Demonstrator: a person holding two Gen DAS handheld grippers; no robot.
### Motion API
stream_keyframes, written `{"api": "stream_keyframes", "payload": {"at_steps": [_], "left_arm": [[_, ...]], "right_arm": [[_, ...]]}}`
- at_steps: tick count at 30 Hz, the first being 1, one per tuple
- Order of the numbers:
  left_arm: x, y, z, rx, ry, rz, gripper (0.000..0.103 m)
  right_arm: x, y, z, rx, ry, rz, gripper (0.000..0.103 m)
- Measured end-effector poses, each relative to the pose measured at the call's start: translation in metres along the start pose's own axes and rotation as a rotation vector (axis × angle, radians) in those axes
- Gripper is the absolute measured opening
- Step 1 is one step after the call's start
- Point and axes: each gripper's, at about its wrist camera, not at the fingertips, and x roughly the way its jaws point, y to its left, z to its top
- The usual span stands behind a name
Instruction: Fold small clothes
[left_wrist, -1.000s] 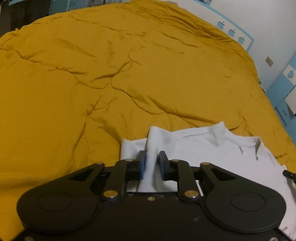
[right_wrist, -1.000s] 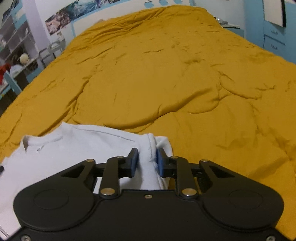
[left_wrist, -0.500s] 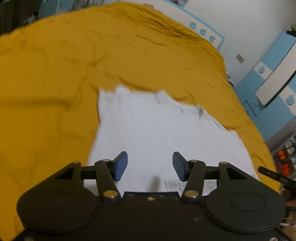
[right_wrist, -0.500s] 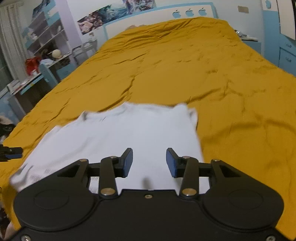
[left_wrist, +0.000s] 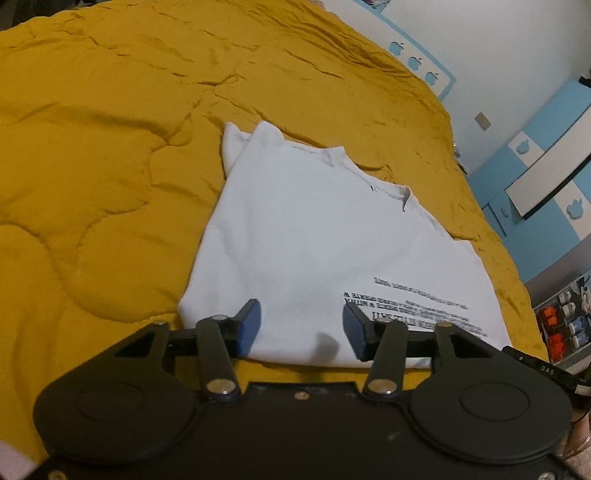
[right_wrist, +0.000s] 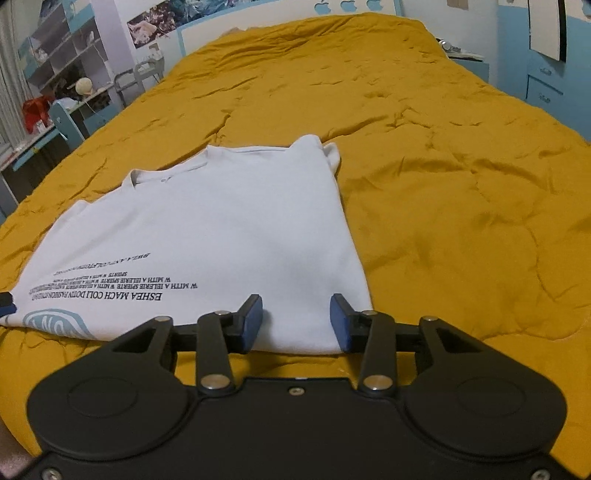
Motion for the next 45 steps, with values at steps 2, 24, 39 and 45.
{"api": "stream_keyframes", "payload": {"at_steps": [2,24,39,45], "left_arm": [[-0.013,-0.003,0.004,0.016,-0.035,0.016,0.075],[0.100,0.048,0.095,-0.089,0.223,-0.060,0.101],[0.131,0.036,0.096,-0.075,0.226,-0.118,0.065],[0.126,0.053,0.098,-0.184,0.224,-0.129,0.018]], "right_arm": [[-0.012,0.012,0.002,0.000,-0.022,0.011,0.054],[-0.026,0.096,-0.014,-0.029,-0.046,-0.062,0.078],[-0.010,0.068,-0.026,0.144,-0.033,-0.193,0.079],[-0.007,0.064,-0.029,0.160,-0.041,-0.186,0.081]]}}
